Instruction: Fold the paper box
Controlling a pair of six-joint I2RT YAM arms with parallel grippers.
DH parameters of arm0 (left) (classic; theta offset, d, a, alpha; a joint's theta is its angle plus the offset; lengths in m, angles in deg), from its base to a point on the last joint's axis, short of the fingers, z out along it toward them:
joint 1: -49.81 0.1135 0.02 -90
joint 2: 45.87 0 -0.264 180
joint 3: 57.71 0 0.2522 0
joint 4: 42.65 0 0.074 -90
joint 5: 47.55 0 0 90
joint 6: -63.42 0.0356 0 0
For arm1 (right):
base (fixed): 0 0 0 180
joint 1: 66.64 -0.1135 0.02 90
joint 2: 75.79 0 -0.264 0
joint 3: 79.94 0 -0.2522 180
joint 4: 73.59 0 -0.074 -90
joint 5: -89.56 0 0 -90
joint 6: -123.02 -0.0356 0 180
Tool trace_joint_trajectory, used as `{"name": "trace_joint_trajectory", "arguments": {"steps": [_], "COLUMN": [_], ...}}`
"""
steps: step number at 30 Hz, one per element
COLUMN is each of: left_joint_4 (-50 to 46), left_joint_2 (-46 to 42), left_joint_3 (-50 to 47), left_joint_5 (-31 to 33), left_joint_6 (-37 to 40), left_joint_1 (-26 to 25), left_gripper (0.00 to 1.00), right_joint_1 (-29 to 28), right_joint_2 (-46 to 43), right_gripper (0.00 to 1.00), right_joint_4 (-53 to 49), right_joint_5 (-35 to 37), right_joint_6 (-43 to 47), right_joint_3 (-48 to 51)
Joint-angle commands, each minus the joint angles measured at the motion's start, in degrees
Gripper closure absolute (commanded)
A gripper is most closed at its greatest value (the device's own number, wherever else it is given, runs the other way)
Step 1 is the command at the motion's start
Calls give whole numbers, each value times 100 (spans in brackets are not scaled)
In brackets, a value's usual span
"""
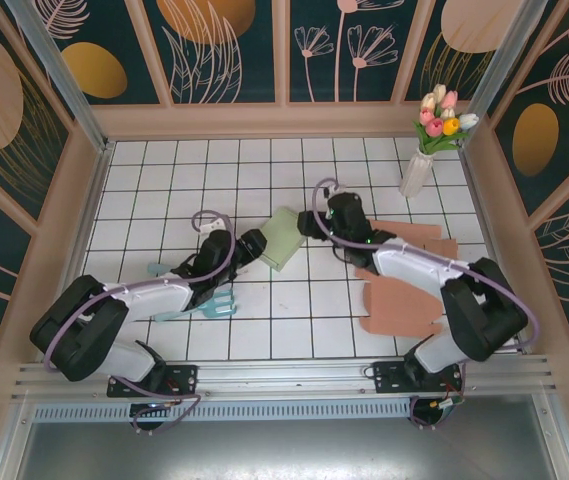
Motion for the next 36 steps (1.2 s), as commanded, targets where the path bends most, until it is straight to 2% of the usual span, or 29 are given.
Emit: {"name": "trace_joint_trajectory", "arguments": {"steps": [1, 3, 7, 12, 19, 24, 28, 32, 36], "left_joint_4": [457, 533, 755, 970, 1086, 1020, 730, 464, 276], "left_joint_2": [-56, 6, 279, 697, 1088, 1468, 1591, 1669, 1908], "left_joint_3": [-206, -272, -261, -112, 55, 420, 851, 1338, 1949], "left_joint_5": [38, 76, -48, -281, -219, -222, -144, -193, -597], "left_joint_6": [-393, -424, -422, -521, -534, -426, -218, -15, 198], "left_joint_1": [-109, -129, -129, -125, -129, -117, -83, 83, 352], "left_gripper": [31, 31, 32, 32, 32, 33, 33, 33, 33], "right_joint_1": [228, 490, 664, 702, 700, 680, 665, 649, 558], "right_joint_2": [481, 699, 1175, 1792, 2320, 2476, 2438, 2255, 2105], "right_gripper": [27, 24, 22, 21, 22, 31, 43, 47, 48], "right_joint_4": [-375, -307, -300, -363, -511, -511, -508, -245, 183], "right_joint_5": [-786, -1161, -1691, -2083, -2312, -2698, -2880, -2965, -3003], "right_joint_6": [827, 978, 1125, 1217, 1342, 1454, 1393, 1018, 470], "right_joint_3": [-406, -579, -943, -1367, -1712, -1736, -1678, -1522, -1464]}}
